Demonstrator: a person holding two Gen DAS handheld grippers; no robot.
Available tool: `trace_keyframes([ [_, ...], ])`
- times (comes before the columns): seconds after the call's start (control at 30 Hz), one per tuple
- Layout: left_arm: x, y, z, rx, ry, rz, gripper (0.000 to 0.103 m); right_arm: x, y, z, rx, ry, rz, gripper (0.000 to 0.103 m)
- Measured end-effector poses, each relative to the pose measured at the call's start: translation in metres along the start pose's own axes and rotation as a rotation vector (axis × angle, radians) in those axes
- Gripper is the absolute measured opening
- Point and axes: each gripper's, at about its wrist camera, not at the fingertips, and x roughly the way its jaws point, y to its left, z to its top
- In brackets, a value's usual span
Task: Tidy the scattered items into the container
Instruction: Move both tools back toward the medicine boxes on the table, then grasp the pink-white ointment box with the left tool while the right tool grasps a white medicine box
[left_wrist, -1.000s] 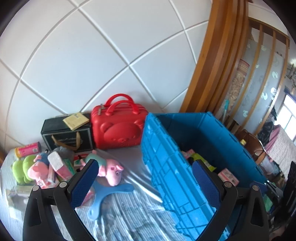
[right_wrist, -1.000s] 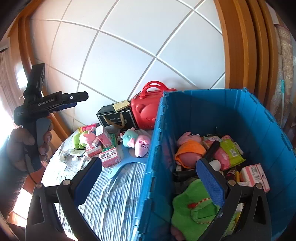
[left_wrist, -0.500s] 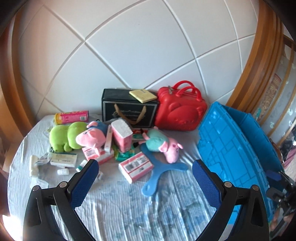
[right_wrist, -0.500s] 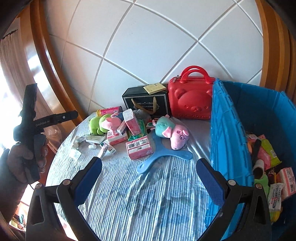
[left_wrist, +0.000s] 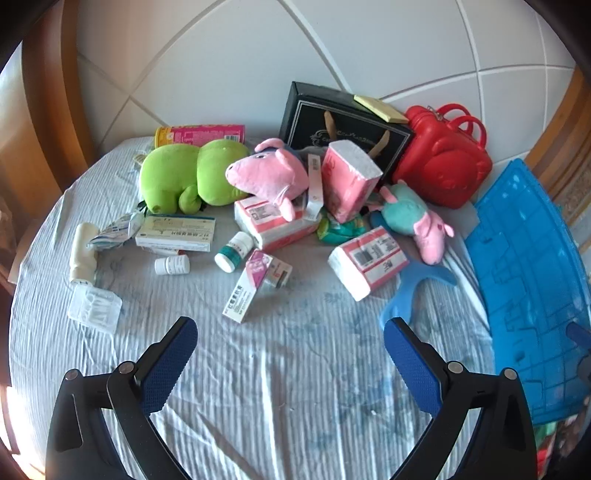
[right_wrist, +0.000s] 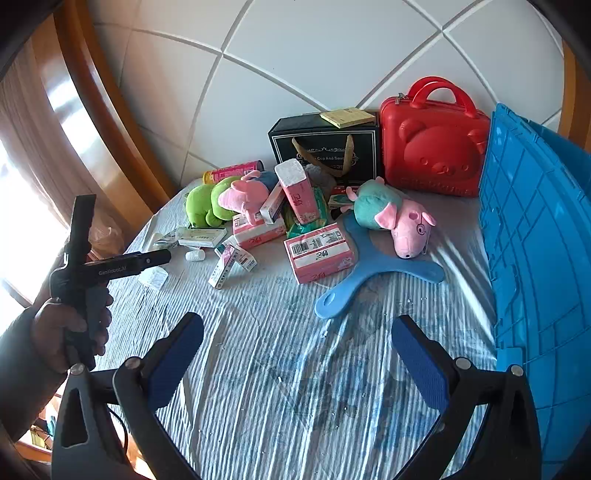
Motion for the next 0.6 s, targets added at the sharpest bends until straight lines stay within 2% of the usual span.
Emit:
trace_keyframes([
  [0.2,0.053,0.021,-0.004,0.044,0.057,-0.012,0.1,0.064,0.02,-0.002,-0.006,0.058,0.009,0.103],
  [0.4,0.097,0.034,-0.004,0.08,0.059,-0.009,0.099,0.12,0.04,0.009,-0.059,0.101,-0.032,0.103],
  [0.6,0.152,0.049,0.0,0.106,0.102,0.005,0.093,0.145,0.049,0.008,-0.065,0.137,-0.058,0.103],
])
